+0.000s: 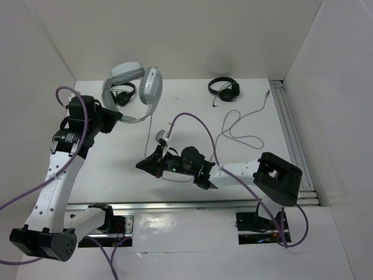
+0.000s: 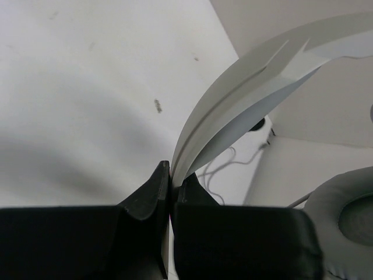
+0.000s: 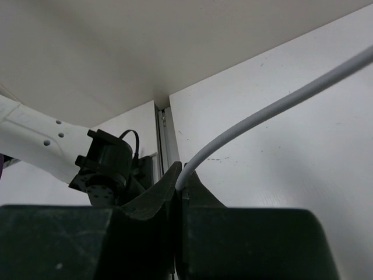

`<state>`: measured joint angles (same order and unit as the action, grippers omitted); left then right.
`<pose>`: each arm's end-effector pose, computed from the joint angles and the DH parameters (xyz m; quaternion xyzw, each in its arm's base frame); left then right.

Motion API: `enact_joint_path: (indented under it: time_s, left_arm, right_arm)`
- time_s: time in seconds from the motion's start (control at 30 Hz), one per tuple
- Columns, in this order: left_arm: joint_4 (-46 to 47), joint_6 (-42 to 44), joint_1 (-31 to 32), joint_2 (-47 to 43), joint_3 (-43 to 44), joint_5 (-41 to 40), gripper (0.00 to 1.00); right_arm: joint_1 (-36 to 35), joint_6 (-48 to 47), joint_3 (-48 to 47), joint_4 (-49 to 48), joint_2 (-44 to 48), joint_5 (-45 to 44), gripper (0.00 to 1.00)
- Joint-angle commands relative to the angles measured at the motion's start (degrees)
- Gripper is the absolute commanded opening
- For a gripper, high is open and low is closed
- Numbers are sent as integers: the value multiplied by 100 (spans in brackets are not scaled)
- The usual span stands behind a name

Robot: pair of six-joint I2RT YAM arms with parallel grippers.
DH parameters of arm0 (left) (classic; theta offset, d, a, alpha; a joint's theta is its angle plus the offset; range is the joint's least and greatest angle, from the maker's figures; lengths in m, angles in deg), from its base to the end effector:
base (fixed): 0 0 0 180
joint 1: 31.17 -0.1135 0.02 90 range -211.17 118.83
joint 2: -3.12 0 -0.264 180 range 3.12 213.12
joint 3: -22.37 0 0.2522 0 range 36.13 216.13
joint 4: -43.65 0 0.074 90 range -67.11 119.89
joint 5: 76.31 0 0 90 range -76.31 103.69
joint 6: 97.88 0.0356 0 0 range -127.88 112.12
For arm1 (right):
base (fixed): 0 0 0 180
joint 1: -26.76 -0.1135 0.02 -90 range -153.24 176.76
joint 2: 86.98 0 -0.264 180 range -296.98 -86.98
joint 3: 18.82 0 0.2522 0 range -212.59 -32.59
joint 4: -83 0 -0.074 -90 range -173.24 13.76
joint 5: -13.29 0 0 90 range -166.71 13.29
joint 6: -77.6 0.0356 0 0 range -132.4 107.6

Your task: Wrap the headphones

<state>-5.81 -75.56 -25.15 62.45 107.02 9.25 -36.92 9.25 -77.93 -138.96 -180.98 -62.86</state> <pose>0.2123 -0.0196 0.4037 -0.4479 0.7094 -0.2998 0.4542 0.1489 0.3202 0.2460 -0.3201 0.5812 0.5629 0.4929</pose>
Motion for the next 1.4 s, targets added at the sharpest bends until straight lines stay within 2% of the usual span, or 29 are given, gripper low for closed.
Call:
enact_joint_path:
  time_s: [0.0,0.07,0.3,0.47,0.57,0.7,0.83,0.97,1.03,1.07,1.17,1.27,1.37]
  left_arm:
    - [416,-394,-57,-184,224,-741,0]
    - [267,-395,4,-185,223,-1056,0]
    - [266,-395,4,-317,83,-786,0]
    - [318,114,127,-317,21,-1058,0]
    - [223,483,338,-317,-40,-1645,0]
    - [20,835,391,-317,-224,-2462,0]
    - [20,1379,391,-89,-383,-2614,0]
    - [20,2126,522,263,-444,-2184,0]
    - [124,2460,637,316,-550,-2087,0]
    - [125,2522,759,316,-637,-2034,0]
    - [292,2812,1092,211,-901,-2034,0]
    - [441,3014,1496,332,-981,-2139,0]
    - [170,3173,1779,640,-850,-2297,0]
  right_arm:
    - [-285,-406,-457,816,39,-31,5]
    - [-285,-460,-667,1193,39,-101,5]
    - [-417,-697,-1186,1705,-189,-593,3]
    - [-417,-890,-1766,2135,-444,-532,3]
    - [-417,-1013,-2197,2478,-497,-234,3]
    - [-417,-1198,-2312,2751,-129,-93,3]
    - [-417,-1435,-2208,3119,390,-93,2]
    - [-321,-1682,-2085,3174,829,371,4]
    - [-58,-1472,-2005,2903,944,775,10]
    - [48,-1201,-1927,2744,1023,1186,10]
    - [347,-760,-1786,2225,1076,1594,13]
    - [400,-828,-2152,2547,1024,1664,13]
    - [505,-916,-2504,3056,962,1823,15]
